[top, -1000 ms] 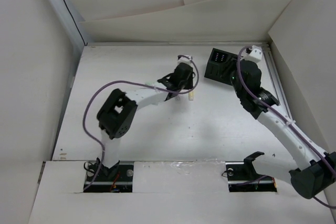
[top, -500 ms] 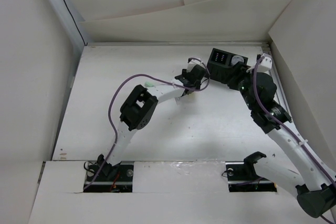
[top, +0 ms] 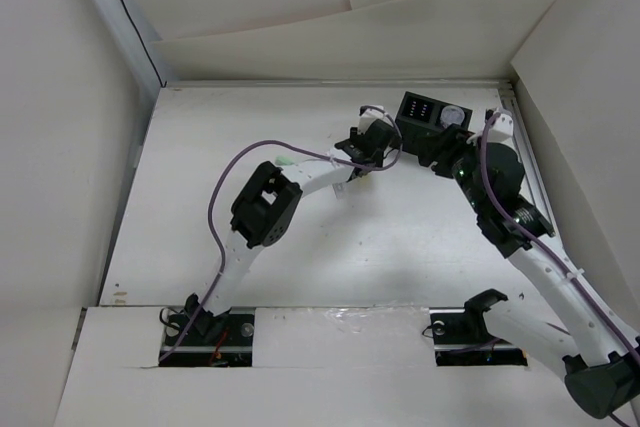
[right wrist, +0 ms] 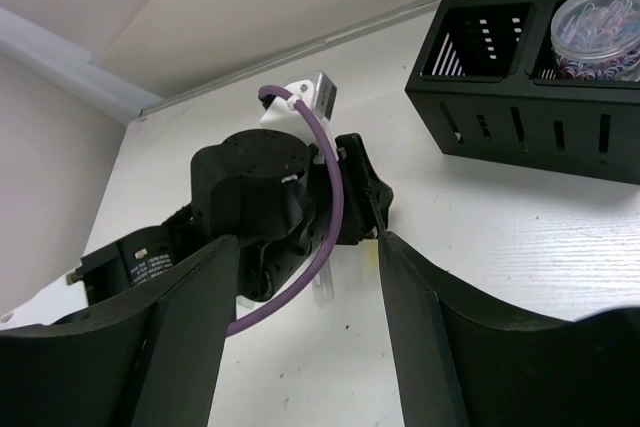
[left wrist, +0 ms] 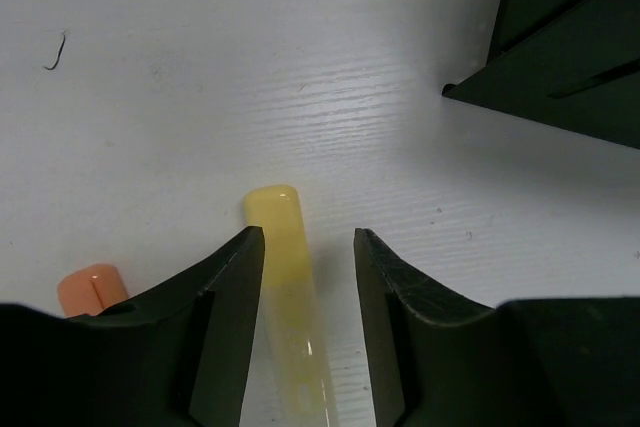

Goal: Sort the stationery into containers
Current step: Grab a piece of stationery with the left arm, then pass the stationery from the left arm to the right

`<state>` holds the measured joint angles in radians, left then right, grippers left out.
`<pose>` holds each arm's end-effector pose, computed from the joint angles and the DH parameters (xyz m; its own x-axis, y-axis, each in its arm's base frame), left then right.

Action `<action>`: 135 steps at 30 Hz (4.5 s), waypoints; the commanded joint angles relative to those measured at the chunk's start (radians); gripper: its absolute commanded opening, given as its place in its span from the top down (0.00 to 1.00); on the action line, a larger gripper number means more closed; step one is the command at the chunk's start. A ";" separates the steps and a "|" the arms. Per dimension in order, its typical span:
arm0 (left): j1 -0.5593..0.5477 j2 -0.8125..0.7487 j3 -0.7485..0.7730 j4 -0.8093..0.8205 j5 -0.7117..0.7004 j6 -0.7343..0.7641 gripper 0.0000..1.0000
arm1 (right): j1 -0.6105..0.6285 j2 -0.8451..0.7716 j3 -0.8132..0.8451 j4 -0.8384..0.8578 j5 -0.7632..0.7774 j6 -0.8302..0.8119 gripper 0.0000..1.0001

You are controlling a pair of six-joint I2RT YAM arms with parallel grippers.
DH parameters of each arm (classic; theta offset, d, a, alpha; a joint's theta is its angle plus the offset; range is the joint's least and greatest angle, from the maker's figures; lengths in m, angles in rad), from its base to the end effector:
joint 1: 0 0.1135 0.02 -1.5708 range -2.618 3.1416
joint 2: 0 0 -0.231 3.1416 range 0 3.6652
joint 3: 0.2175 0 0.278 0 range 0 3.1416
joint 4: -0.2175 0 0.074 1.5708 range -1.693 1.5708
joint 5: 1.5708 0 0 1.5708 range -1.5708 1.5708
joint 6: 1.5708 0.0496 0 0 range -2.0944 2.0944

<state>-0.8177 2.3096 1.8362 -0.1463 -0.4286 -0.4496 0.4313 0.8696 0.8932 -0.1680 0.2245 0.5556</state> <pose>0.3853 -0.3809 0.1447 -0.5456 0.0040 -0.8381 0.2166 0.9667 -0.1364 0.2426 0.0995 0.3388 -0.2205 0.4646 -0.8576 -0.1073 0.8624 0.4948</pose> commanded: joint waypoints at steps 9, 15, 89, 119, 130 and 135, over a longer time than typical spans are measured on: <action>0.015 0.040 0.051 -0.019 0.021 0.005 0.64 | -0.006 -0.021 -0.008 0.059 -0.024 0.020 0.36; 0.015 0.008 0.012 0.017 0.021 0.005 0.54 | -0.006 -0.012 -0.017 0.068 -0.024 0.020 0.36; 0.052 -0.188 0.201 0.499 0.355 -0.072 0.93 | -0.332 0.428 0.154 0.191 -0.537 -0.157 0.31; 0.061 -0.266 0.034 0.541 0.395 -0.109 0.94 | -0.230 0.470 0.173 0.266 -0.645 -0.164 0.45; 0.061 -0.286 -0.009 0.559 0.395 -0.109 0.94 | -0.230 0.552 0.193 0.275 -0.654 -0.145 0.59; 0.061 -0.295 -0.018 0.559 0.395 -0.109 0.94 | -0.230 0.562 0.193 0.275 -0.645 -0.135 0.63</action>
<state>-0.7635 2.1155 1.8236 0.3550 -0.0441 -0.5522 0.1917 1.4338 1.0443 0.0460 -0.4080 0.4091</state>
